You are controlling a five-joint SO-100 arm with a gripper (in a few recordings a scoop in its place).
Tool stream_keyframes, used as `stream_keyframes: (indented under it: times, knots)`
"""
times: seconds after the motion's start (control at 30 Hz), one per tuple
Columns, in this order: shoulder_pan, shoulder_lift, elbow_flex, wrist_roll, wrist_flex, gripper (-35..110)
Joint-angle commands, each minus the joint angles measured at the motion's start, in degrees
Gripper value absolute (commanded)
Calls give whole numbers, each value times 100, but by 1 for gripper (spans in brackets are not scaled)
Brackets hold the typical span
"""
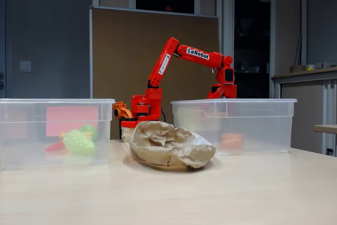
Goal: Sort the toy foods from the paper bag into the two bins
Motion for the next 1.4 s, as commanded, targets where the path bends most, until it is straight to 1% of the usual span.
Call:
stream_keyframes:
  times: [0.0,0.2,0.37,0.43,0.57,0.67,0.77,1.0,1.23,1.37]
  knots:
    - [-149,-88,-536,3094,-35,54]
    - [-193,-211,-782,3173,62,62]
    - [-185,-62,-800,3111,281,64]
    - [-167,35,-835,3032,466,63]
    - [-26,290,-1063,2628,1169,62]
    - [193,466,-1433,2083,1916,62]
    - [545,677,-1828,1301,2637,60]
    - [1406,1934,-782,-167,2628,56]
    - [2610,3015,44,-1942,2628,43]
    - [3472,3551,360,-3015,2593,21]
